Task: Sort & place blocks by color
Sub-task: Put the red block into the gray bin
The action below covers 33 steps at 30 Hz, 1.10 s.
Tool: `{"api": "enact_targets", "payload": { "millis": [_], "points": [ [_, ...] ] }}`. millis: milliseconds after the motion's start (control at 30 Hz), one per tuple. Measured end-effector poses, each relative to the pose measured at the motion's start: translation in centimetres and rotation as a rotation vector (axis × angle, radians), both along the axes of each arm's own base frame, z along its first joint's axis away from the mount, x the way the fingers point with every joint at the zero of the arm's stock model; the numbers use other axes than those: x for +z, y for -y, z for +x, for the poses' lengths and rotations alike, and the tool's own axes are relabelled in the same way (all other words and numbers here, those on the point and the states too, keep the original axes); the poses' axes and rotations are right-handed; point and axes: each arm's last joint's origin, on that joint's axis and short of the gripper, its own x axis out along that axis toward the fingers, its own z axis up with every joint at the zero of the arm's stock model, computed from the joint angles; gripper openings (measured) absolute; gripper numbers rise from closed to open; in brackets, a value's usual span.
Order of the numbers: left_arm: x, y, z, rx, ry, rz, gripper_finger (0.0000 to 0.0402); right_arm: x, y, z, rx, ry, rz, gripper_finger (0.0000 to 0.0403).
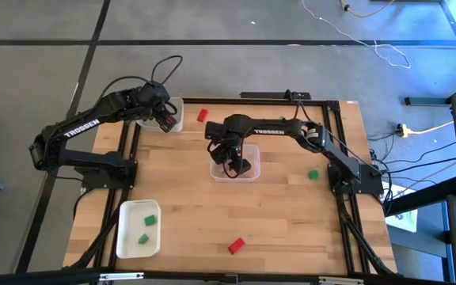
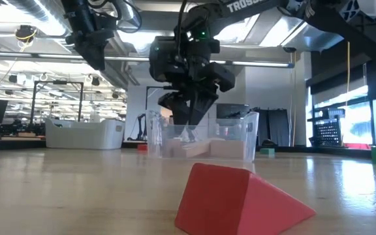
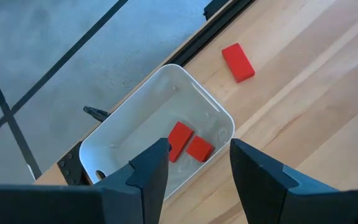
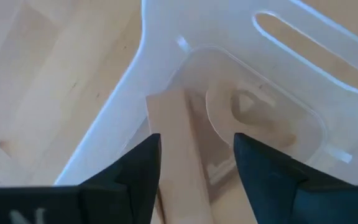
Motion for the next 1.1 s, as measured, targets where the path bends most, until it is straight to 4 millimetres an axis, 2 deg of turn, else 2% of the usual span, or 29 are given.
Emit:
{"api": "enact_targets", "payload": {
  "millis": [133,233,467,600,700,800,967,1100],
  "points": [
    [0.0,0.0,0.0,0.000,0.000,0.000,0.0163,0.4,0.2,0.0,-0.002,0.001,-0.021,0.0199],
    [0.0,0.0,0.0,-0.003,0.005,-0.005,0.0163,1.6,0.7,0.0,-0.020,-0.005,-0.064,0.0201],
    [0.3,-0.1,0.4,0.003,0.072,-0.004,0.0163,7.7,3.3,-0.1,-0.143,0.107,0.047,0.0202],
    [0.3,-1.4,1.3,0.109,0.251,-0.053,0.0163,10.1,4.4,-1.0,-0.163,0.209,0.149,0.0203],
    [-0.2,-2.7,1.8,0.121,0.308,-0.103,0.0163,11.9,4.6,-2.1,-0.169,0.243,0.156,0.0204],
    [-1.5,-4.4,2.7,0.136,0.302,-0.145,0.0163,13.5,4.8,-3.0,-0.174,0.273,0.146,0.0204],
    [-4.4,-7.0,5.5,0.102,0.325,-0.235,0.0163,16.2,5.3,-4.7,-0.186,0.331,0.132,0.0204],
    [-7.2,-8.5,7.9,0.082,0.332,-0.289,0.0163,17.4,5.7,-5.7,-0.199,0.355,0.123,0.0204]
  ]
}}
